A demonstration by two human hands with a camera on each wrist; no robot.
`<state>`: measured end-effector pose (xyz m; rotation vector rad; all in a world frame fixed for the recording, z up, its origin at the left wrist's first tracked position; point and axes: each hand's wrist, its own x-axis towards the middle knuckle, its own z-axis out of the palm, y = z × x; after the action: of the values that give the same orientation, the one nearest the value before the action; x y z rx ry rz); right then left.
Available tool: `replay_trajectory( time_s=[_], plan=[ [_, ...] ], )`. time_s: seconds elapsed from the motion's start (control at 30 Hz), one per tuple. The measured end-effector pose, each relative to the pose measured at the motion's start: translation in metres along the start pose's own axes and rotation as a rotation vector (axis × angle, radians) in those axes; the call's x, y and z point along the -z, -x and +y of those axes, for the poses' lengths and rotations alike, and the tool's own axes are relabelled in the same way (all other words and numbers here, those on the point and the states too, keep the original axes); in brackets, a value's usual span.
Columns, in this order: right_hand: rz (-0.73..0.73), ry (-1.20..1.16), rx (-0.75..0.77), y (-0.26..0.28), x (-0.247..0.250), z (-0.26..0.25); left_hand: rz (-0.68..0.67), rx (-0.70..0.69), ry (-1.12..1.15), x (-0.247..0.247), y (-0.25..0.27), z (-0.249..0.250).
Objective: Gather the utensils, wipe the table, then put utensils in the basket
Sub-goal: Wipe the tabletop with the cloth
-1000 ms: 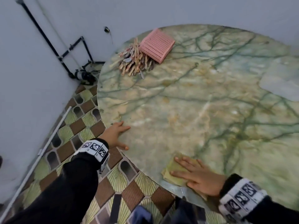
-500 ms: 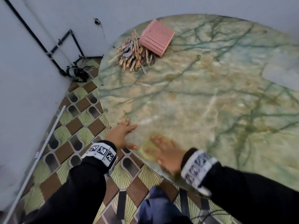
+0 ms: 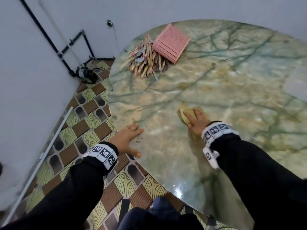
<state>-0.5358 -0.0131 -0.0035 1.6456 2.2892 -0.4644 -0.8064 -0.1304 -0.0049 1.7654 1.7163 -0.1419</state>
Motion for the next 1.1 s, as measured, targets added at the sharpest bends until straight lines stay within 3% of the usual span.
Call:
replay_trajectory(
  time_s=[0.07,0.17,0.3,0.4,0.5,0.63,0.7,0.8,0.87,1.0,1.1],
  plan=[
    [-0.010,0.031,0.144,0.001,-0.007,-0.044,-0.009,0.008,-0.026,0.010,-0.008,-0.005],
    [-0.166,0.124,0.395,0.029,-0.030,-0.086,0.010,-0.006,-0.109,0.030,-0.024,-0.019],
    [-0.326,0.090,0.589,0.070,-0.037,-0.070,-0.028,-0.053,-0.107,0.065,-0.049,-0.039],
    [-0.352,-0.024,0.470,0.056,-0.023,-0.025,-0.045,-0.096,-0.196,0.088,-0.064,-0.054],
    [-0.161,-0.213,0.231,0.013,-0.006,-0.002,-0.086,-0.128,-0.226,0.104,-0.077,-0.072],
    [0.021,-0.233,-0.042,-0.050,0.008,-0.042,-0.108,-0.219,-0.311,0.124,-0.094,-0.088],
    [-0.032,-0.213,-0.051,-0.067,0.013,-0.084,-0.107,-0.271,-0.328,0.130,-0.101,-0.091],
    [-0.157,-0.160,0.103,-0.056,0.011,-0.142,-0.122,-0.328,-0.367,0.134,-0.115,-0.095],
    [-0.194,-0.157,0.212,-0.033,-0.003,-0.154,-0.125,-0.354,-0.399,0.136,-0.125,-0.097],
    [-0.150,-0.295,0.285,0.006,-0.026,-0.105,-0.155,-0.385,-0.369,0.136,-0.135,-0.102],
    [0.019,-0.346,0.017,-0.003,-0.021,-0.046,-0.174,-0.399,-0.341,0.137,-0.137,-0.105]
  ],
)
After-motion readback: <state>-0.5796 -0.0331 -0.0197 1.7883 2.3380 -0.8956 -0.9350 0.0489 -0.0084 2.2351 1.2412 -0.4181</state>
